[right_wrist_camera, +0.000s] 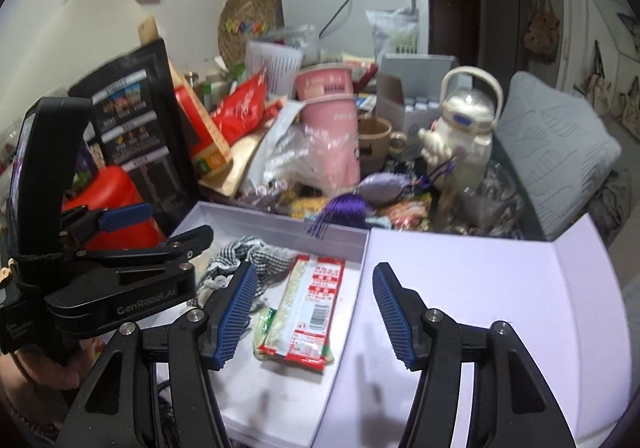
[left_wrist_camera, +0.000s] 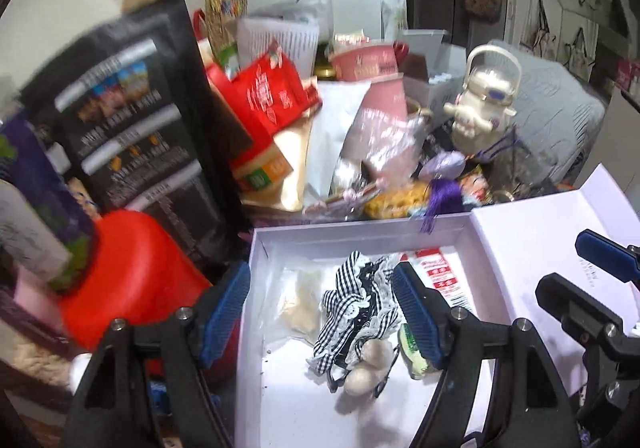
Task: Organize soft objects
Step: 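Open both grippers to drop the cloth and sauce packet into the box, then withdraw both grippers from the box back toward the table items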
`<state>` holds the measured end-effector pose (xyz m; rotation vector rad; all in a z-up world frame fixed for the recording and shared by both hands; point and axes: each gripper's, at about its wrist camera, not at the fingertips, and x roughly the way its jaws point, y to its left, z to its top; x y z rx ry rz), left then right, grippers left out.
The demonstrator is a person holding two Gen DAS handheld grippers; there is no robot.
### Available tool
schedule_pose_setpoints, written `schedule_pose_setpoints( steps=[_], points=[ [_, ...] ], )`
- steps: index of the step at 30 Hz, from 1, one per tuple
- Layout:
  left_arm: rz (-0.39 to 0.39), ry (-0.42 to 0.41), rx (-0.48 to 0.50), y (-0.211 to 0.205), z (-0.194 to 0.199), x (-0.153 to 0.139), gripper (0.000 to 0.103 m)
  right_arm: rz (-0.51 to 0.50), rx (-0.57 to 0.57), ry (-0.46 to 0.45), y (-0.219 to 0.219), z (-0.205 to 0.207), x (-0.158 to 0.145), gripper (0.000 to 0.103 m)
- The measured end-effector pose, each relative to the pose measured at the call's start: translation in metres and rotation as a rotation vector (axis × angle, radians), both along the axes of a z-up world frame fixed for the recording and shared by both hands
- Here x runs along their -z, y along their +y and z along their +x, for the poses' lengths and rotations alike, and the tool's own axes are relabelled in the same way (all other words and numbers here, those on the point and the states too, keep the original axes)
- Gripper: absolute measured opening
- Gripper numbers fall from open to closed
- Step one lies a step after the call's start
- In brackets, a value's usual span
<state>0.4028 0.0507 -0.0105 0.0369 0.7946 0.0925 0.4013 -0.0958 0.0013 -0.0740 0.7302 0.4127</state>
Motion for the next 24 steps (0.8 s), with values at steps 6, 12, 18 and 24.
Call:
schedule_pose_setpoints(
  steps=[6, 12, 18, 24],
  points=[
    [0.012, -0.073, 0.014, -0.008, -0.025, -0.033, 0.074, 0.016, 0.009, -0.058, -0.008, -0.022, -0.030, 0.060],
    [0.021, -0.140, 0.032, -0.013, -0.056, -0.067, 0.074, 0.029, 0.011, -0.123, -0.013, -0.049, -0.061, 0.060],
    [0.011, -0.201, 0.050, -0.015, -0.093, -0.095, 0.074, 0.048, 0.020, -0.183, -0.020, -0.083, -0.086, 0.069],
    [0.010, -0.245, 0.064, -0.015, -0.129, -0.111, 0.081, 0.059, 0.010, -0.222, -0.025, -0.122, -0.100, 0.084]
  ],
)
